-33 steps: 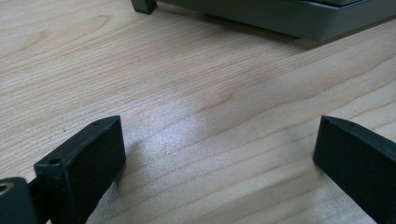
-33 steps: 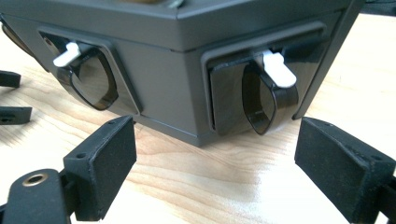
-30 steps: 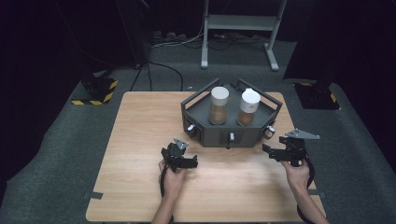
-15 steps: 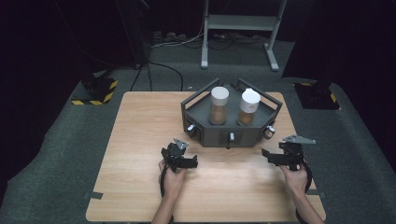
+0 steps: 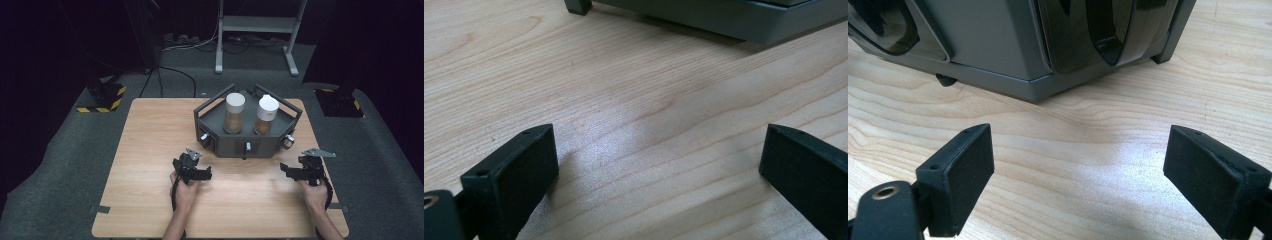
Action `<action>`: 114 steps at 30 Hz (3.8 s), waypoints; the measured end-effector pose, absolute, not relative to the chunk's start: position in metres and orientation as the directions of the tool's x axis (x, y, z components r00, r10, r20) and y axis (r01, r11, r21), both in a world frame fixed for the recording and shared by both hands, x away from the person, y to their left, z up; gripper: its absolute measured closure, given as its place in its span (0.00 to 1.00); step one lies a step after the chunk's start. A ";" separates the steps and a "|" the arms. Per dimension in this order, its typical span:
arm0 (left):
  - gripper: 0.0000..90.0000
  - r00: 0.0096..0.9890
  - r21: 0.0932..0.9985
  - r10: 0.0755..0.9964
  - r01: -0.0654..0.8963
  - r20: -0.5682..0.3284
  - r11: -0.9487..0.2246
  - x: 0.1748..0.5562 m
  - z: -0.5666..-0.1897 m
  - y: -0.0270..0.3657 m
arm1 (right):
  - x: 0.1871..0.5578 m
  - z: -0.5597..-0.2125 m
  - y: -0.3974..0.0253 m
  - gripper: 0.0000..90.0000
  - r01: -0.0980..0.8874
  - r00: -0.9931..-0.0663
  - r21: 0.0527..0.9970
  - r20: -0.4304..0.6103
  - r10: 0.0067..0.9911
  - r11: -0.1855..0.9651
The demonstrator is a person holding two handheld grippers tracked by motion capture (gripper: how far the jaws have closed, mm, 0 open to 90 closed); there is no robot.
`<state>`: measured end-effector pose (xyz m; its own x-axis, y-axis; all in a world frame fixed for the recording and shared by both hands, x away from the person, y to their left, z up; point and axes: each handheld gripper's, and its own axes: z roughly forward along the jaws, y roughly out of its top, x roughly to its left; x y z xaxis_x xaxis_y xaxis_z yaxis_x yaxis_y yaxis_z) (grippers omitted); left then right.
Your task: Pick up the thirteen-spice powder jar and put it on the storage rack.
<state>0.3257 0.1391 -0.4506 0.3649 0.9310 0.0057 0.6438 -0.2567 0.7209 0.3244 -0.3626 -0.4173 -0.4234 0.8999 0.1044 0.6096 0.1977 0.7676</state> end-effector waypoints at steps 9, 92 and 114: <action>0.03 0.365 0.721 0.931 0.644 0.006 -0.257 0.326 -0.451 0.139 | 0.324 -0.424 -0.360 0.14 0.618 -0.417 0.759 0.095 0.904 0.205; 0.03 0.365 0.721 0.931 0.644 0.006 -0.257 0.326 -0.451 0.139 | 0.321 -0.448 -0.332 0.07 0.617 -0.409 0.733 -0.015 0.913 0.288; 0.03 0.365 0.721 0.931 0.644 0.006 -0.257 0.326 -0.451 0.139 | 0.321 -0.448 -0.332 0.07 0.617 -0.408 0.732 -0.014 0.913 0.287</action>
